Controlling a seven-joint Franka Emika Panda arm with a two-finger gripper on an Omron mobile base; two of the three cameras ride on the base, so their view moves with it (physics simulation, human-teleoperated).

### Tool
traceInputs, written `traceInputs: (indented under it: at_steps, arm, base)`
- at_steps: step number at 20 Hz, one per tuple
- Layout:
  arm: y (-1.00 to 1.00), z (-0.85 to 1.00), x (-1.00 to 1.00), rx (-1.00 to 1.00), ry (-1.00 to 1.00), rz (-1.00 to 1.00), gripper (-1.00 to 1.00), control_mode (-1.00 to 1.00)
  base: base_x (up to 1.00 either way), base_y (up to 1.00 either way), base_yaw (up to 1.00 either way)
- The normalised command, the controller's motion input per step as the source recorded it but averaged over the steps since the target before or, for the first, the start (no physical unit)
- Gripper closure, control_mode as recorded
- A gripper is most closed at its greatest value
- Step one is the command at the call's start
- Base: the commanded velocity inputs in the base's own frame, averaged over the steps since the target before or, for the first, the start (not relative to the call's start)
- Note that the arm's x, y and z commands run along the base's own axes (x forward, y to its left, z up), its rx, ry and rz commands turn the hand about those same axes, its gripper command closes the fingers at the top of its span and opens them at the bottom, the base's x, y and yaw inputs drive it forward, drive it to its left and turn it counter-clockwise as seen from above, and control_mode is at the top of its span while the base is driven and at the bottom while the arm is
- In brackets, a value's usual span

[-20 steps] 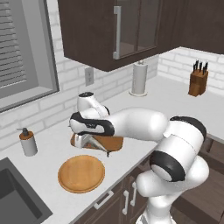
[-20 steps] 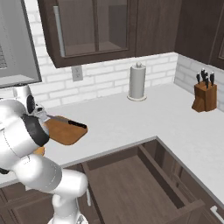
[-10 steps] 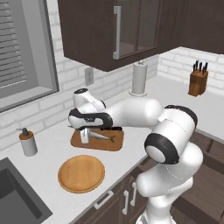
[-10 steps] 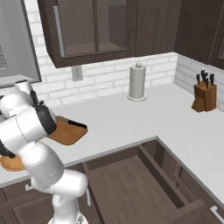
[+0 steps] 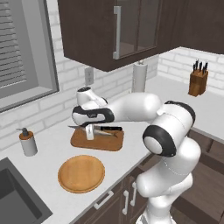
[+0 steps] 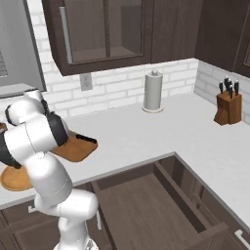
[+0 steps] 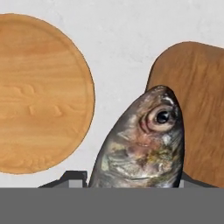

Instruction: Pick up the knife from the drawer and place it on the cutting board. Then place the meat from the plate to the cutting board.

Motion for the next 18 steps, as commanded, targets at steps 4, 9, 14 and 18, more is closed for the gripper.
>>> traceInputs:
  at_steps: [4, 9, 14, 18]
  arm:
    - [-0.19, -0.32, 0.01, -0.01, 0.0, 0.0, 1.0, -1.0]
    - [-0.21, -0.37, 0.19, -0.03, 0.0, 0.01, 1.0, -1.0]
    - [-0.07, -0.43, 0.37, -0.06, 0.0, 0.03, 1.0, -1.0]
    - [0.0, -0.41, 0.35, -0.06, 0.0, 0.01, 1.0, -1.0]
  base:
    - [0.0, 0.0, 0.0]
    - [0.0, 0.0, 0.0]
    - [0.0, 0.0, 0.0]
    - [0.0, 0.0, 0.0]
